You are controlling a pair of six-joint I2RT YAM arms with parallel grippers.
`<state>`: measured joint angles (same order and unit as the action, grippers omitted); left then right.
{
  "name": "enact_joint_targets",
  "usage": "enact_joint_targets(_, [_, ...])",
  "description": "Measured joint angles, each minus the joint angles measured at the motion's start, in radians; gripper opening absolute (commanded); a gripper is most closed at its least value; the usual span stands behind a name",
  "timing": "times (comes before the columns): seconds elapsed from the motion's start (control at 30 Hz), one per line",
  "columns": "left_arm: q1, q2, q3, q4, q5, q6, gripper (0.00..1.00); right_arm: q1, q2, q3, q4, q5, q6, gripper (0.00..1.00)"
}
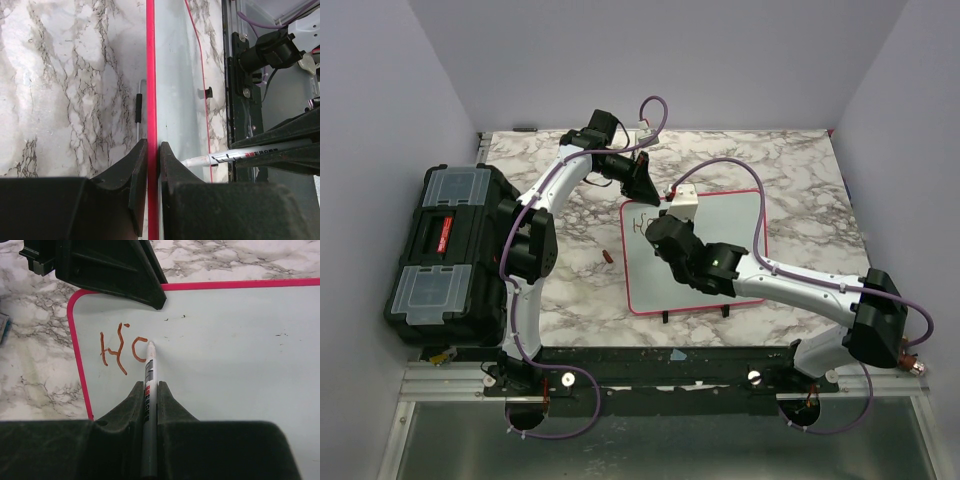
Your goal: Write a sentence on the whiteboard
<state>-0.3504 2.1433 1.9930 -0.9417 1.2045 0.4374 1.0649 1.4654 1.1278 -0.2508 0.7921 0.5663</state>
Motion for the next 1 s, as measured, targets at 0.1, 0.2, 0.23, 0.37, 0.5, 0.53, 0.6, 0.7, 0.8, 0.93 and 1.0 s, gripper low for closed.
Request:
enact_joint_targets(0.1, [0.000, 0.000, 0.000, 0.002, -0.002, 0.000, 0.00, 0.000, 0.003, 0.001, 0.001, 0.002, -0.003, 0.01])
enact_joint_targets(0.2, [0.000, 0.000, 0.000, 0.002, -0.004, 0.000, 0.00, 0.001, 0.003, 0.001, 0.002, 0.003, -0.007, 0.01])
enact_joint_targets(0.23, [0.000, 0.000, 0.000, 0.002, -0.004, 0.000, 0.00, 0.001, 0.003, 0.001, 0.002, 0.003, -0.007, 0.01])
enact_joint_targets(0.37, [0.000, 0.000, 0.000, 0.002, -0.004, 0.000, 0.00, 0.001, 0.003, 0.001, 0.003, 0.003, -0.007, 0.01])
enact_joint_targets(0.5, [0.000, 0.000, 0.000, 0.002, -0.004, 0.000, 0.00, 0.001, 0.003, 0.001, 0.003, 0.003, -0.009, 0.01])
enact_joint_targets(0.53, [0.000, 0.000, 0.000, 0.002, -0.004, 0.000, 0.00, 0.001, 0.003, 0.001, 0.003, 0.003, -0.010, 0.01])
enact_joint_targets(0.6, [0.000, 0.000, 0.000, 0.002, -0.004, 0.000, 0.00, 0.001, 0.003, 0.001, 0.002, 0.002, -0.010, 0.01])
enact_joint_targets(0.7, [0.000, 0.000, 0.000, 0.002, -0.004, 0.000, 0.00, 0.001, 0.003, 0.001, 0.001, 0.001, -0.010, 0.01])
enact_joint_targets(0.8, [0.000, 0.000, 0.000, 0.002, -0.004, -0.001, 0.00, 0.000, -0.004, -0.003, -0.002, -0.006, -0.009, 0.01])
enact_joint_targets(0.93, [0.000, 0.000, 0.000, 0.002, -0.003, -0.001, 0.00, 0.000, -0.021, -0.021, -0.011, -0.024, -0.008, 0.01])
enact_joint_targets(1.0, [0.000, 0.000, 0.000, 0.002, -0.003, -0.001, 0.00, 0.000, -0.029, -0.026, -0.018, -0.031, -0.006, 0.01])
